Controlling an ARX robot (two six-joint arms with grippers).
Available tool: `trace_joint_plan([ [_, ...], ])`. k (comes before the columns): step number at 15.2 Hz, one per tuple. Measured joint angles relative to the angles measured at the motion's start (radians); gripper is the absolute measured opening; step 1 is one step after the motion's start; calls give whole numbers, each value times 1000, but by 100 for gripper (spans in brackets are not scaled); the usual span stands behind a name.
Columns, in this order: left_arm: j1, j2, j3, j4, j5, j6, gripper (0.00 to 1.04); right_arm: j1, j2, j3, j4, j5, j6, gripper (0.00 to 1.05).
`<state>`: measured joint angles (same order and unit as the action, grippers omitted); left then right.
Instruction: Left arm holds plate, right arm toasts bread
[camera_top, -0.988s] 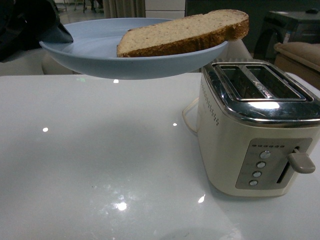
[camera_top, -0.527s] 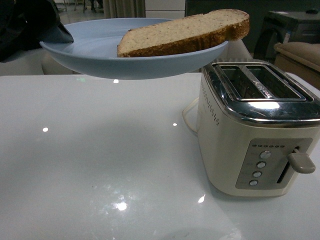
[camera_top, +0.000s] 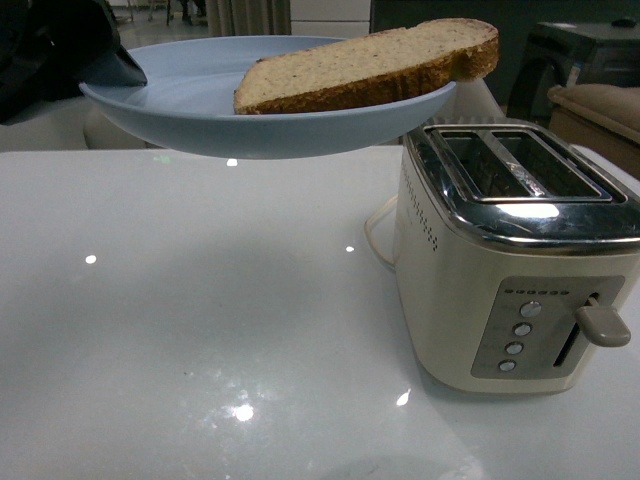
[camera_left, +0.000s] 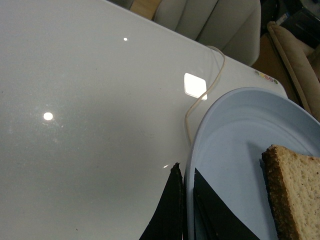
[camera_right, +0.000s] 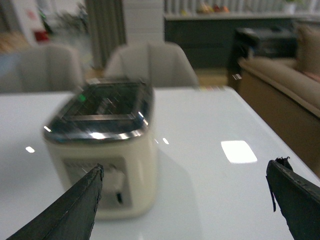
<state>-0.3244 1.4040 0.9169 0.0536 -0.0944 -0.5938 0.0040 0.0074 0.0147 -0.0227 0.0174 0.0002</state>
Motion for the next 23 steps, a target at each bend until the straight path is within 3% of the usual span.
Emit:
trace_joint_plan([
  [1,0,0,0,0,1,0,3,10,249,153,-163,274,-27,98],
  [4,0,3,2,1,1,0,3,-103,478,341,15,152,-32,98],
  [6,0,3,2,1,1,0,3,-106,667,477,98,122,-35,98],
  [8,0,3,2,0,1,0,3,-38,811,604,114,97,-11,98],
  [10,0,3,2,0,1,1,3,65,944,696,66,-3,105,98],
  [12,0,3,2,0,1,1,3,149,1069,752,56,-122,316,98],
  [16,0,3,2,0,1,0,3,238,1246,853,61,-262,707,98],
  [18,0,3,2,0,1,0,3,267,1297,905,38,-264,798,98],
  [23,0,3,2,0,1,0,3,317,1382,971,-12,-253,838,95],
])
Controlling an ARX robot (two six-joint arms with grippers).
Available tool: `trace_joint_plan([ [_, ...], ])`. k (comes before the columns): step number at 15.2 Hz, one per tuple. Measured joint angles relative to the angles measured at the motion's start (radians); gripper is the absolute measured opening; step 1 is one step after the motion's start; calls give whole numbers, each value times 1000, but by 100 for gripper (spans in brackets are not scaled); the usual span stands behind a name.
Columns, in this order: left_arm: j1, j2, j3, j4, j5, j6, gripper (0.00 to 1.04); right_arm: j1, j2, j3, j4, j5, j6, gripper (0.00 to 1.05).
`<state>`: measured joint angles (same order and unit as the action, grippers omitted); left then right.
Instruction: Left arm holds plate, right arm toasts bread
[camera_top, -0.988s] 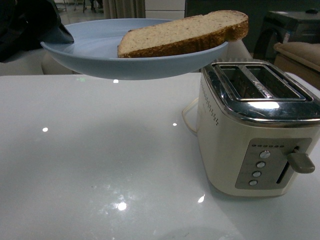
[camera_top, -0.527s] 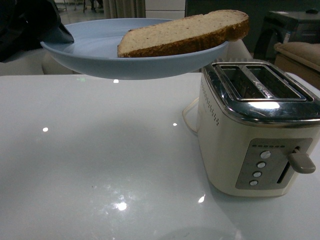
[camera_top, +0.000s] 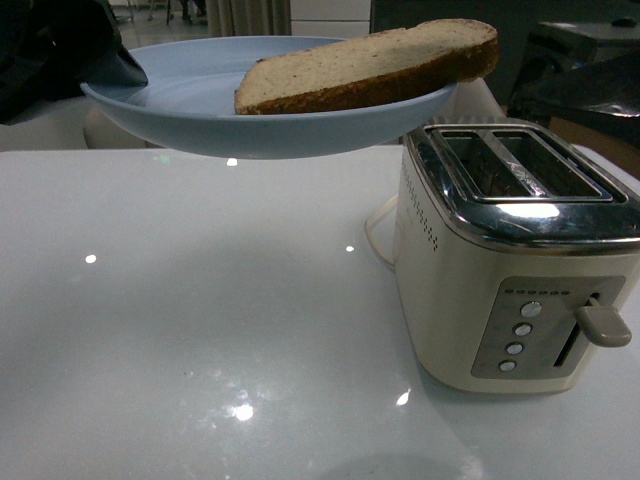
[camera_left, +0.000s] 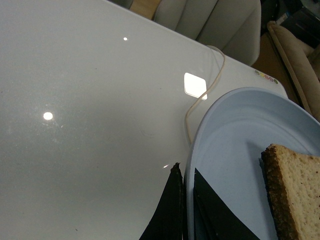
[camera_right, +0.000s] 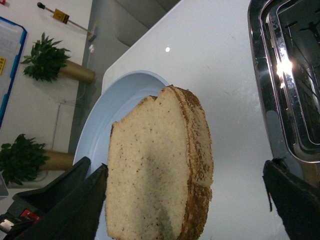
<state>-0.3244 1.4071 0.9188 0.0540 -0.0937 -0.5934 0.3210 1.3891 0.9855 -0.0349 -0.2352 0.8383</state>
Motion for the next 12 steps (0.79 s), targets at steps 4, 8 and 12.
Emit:
trace_joint_plan([
  [4,0,0,0,0,0,0,3,2,16,13,-2,9,6,46],
  [8,0,0,0,0,0,0,3,0,17,20,-2,10,6,2],
  [12,0,0,0,0,0,0,3,-1,17,25,-7,11,5,2],
])
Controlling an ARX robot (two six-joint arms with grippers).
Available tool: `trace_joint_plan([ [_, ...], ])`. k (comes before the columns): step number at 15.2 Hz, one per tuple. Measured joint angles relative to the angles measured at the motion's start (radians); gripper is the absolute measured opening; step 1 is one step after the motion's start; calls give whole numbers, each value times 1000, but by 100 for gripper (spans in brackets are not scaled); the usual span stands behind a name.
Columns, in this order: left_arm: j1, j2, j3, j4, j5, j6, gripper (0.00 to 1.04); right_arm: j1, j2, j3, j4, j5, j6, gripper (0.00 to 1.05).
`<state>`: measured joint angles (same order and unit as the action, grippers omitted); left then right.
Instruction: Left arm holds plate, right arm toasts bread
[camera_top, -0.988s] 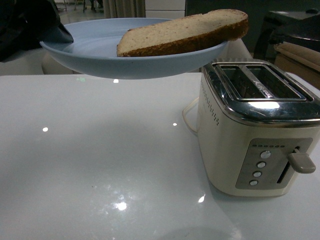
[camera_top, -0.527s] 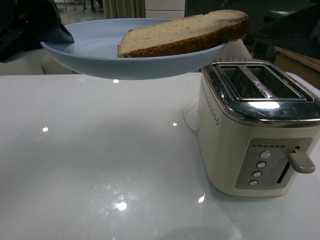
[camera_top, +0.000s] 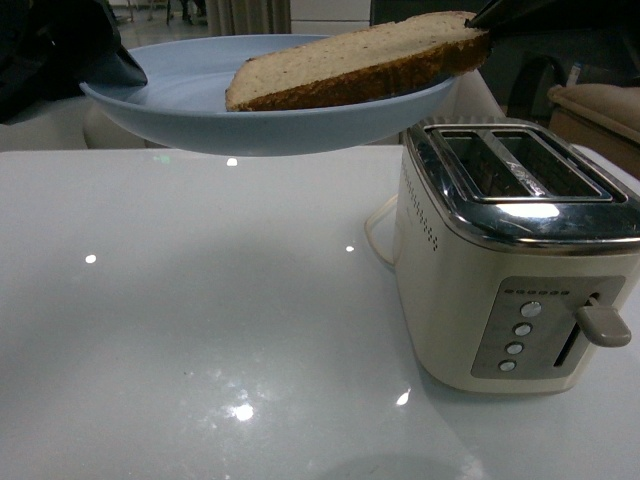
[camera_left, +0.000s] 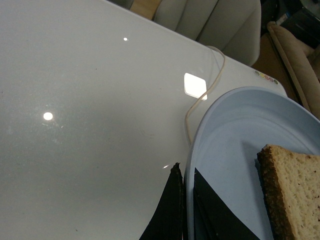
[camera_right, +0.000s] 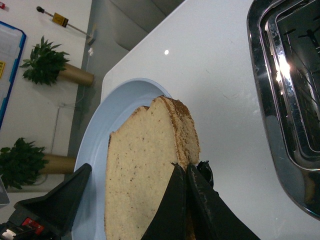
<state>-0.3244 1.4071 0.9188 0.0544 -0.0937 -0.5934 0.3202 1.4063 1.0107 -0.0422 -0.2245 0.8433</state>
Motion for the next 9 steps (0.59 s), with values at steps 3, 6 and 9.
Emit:
trace_joint_plan([
  [3,0,0,0,0,0,0,3,-23,-19,37,-41,37,-34,2],
  [6,0,0,0,0,0,0,3,-99,-101,102,-113,65,-126,2],
  [9,0,0,0,0,0,0,3,-179,-148,151,-164,286,-438,2],
])
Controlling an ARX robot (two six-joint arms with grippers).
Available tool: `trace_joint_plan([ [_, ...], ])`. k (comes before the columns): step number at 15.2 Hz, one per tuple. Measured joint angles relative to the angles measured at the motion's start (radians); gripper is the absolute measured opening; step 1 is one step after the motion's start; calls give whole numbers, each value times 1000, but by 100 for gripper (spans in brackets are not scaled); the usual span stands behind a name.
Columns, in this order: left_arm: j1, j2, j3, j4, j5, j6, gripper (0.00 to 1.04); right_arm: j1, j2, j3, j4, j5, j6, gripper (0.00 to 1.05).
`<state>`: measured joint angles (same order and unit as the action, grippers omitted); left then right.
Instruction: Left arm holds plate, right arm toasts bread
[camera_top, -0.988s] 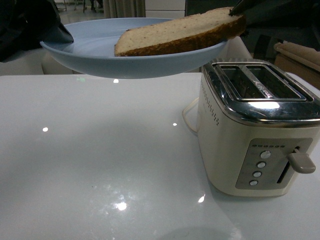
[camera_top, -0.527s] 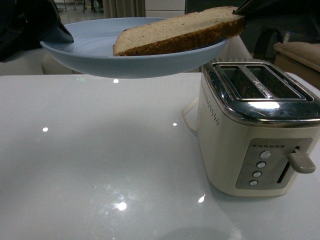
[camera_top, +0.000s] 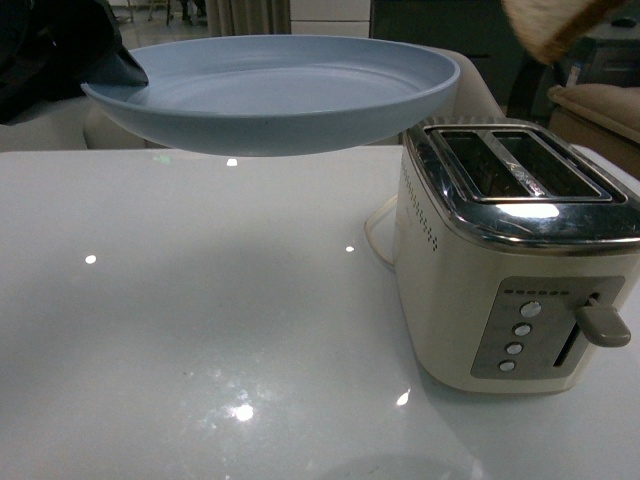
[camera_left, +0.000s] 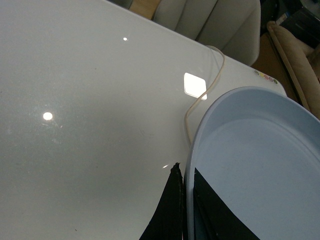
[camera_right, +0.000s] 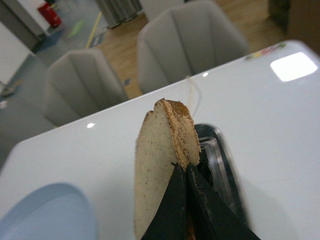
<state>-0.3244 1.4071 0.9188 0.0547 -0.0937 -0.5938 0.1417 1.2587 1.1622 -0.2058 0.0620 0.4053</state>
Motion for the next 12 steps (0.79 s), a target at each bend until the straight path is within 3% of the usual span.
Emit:
trace_joint_plan([
  [3,0,0,0,0,0,0,3,-46,-5,19,18,109,-222,2],
  [6,0,0,0,1,0,0,3,-63,-5,21,23,120,-344,2],
  [12,1,0,0,1,0,0,3,-40,53,21,19,91,-369,2],
])
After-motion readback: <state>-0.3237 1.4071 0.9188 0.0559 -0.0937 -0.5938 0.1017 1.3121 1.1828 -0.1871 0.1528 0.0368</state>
